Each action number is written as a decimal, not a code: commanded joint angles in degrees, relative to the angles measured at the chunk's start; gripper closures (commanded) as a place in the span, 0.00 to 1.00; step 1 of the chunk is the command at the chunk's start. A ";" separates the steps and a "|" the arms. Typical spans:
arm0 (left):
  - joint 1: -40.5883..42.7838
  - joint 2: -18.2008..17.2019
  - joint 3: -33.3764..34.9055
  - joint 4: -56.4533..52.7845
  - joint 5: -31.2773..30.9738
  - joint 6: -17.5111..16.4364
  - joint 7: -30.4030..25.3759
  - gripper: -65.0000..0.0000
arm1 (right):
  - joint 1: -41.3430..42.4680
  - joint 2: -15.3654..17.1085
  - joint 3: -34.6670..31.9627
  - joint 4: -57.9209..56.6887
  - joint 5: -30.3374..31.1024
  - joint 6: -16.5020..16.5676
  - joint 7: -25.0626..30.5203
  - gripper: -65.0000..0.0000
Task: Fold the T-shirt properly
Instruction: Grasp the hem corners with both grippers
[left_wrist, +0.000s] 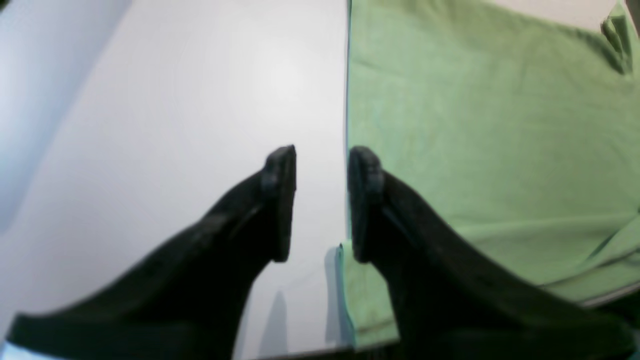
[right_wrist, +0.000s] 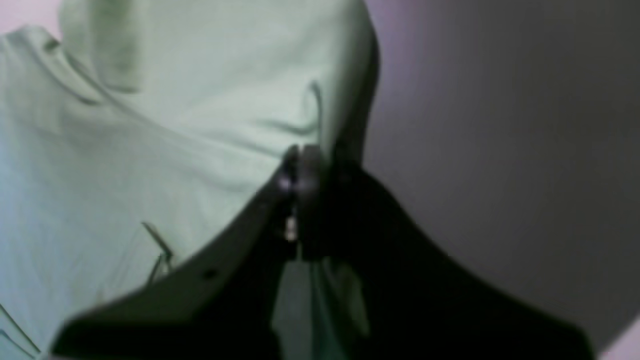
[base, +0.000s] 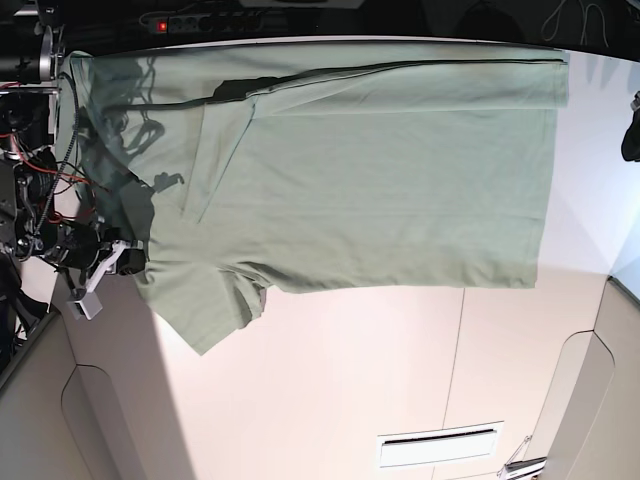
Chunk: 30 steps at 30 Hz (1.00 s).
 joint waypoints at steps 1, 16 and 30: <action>-0.72 -1.27 -0.42 0.79 -0.09 -0.52 -2.14 0.67 | 0.76 0.59 -0.04 0.35 -1.01 -0.22 -1.36 1.00; -30.99 -1.31 27.19 -10.05 29.75 8.92 -13.33 0.64 | 0.76 0.61 -0.04 0.35 1.55 -0.22 -1.36 1.00; -55.01 -1.27 35.93 -47.08 34.80 12.46 -17.64 0.51 | 0.76 0.59 -0.04 0.35 1.62 -0.22 -1.33 1.00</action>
